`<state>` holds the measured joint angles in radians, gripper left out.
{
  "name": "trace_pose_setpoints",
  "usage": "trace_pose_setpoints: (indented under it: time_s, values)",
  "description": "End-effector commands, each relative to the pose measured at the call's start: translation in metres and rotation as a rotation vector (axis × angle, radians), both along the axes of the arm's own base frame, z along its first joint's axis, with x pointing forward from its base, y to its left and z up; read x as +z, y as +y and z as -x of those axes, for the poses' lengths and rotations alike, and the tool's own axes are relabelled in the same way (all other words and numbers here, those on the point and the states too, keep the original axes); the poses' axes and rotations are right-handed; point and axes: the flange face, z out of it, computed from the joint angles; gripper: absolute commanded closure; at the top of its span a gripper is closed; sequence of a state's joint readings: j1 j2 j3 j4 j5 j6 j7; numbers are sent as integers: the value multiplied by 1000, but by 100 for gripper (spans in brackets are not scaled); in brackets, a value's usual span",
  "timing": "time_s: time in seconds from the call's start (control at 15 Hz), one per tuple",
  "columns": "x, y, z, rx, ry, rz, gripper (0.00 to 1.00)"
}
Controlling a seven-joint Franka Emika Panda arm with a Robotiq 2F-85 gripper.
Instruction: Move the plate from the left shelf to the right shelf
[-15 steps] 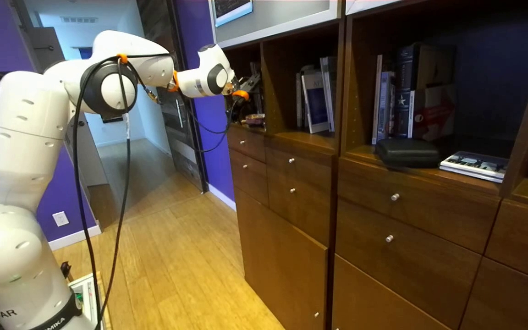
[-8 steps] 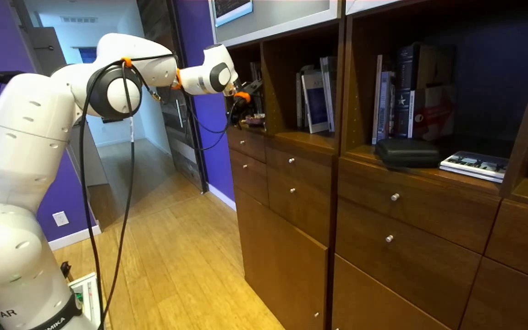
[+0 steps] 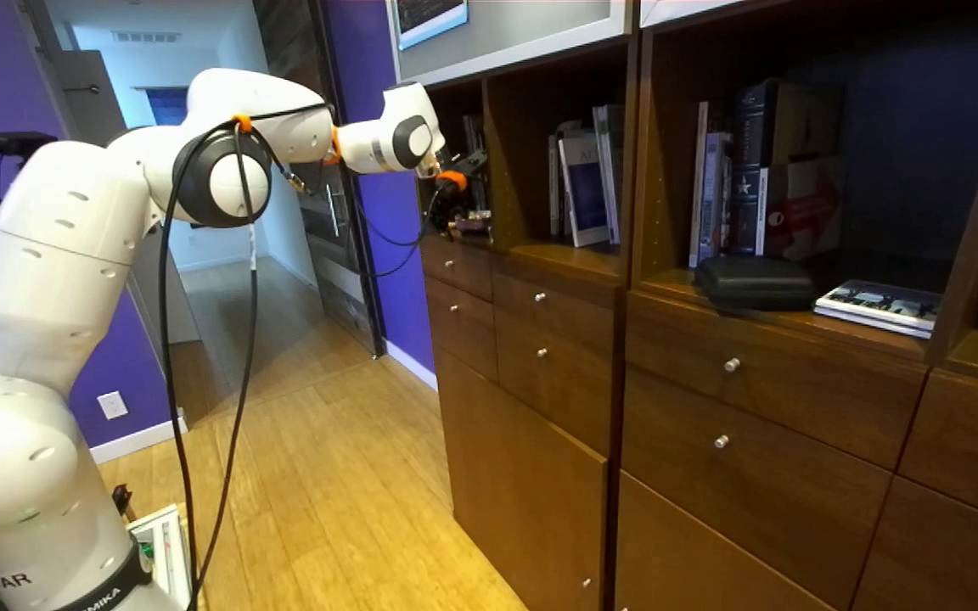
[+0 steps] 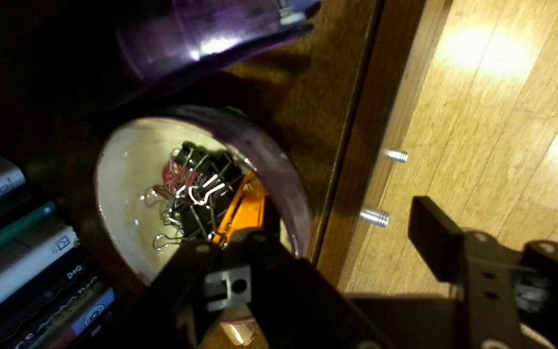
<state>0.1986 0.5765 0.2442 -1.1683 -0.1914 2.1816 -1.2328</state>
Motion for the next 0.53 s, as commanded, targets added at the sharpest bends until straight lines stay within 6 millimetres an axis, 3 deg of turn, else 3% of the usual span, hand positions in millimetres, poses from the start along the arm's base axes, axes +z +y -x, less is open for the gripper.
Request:
trace_pose_setpoints:
  time_s: [0.0,0.27,0.47]
  values:
    - [2,-1,-8,1,12,-14,58]
    - [9,0,-10,-1,0,-22,72]
    - [11,-1,-10,-3,7,-18,67]
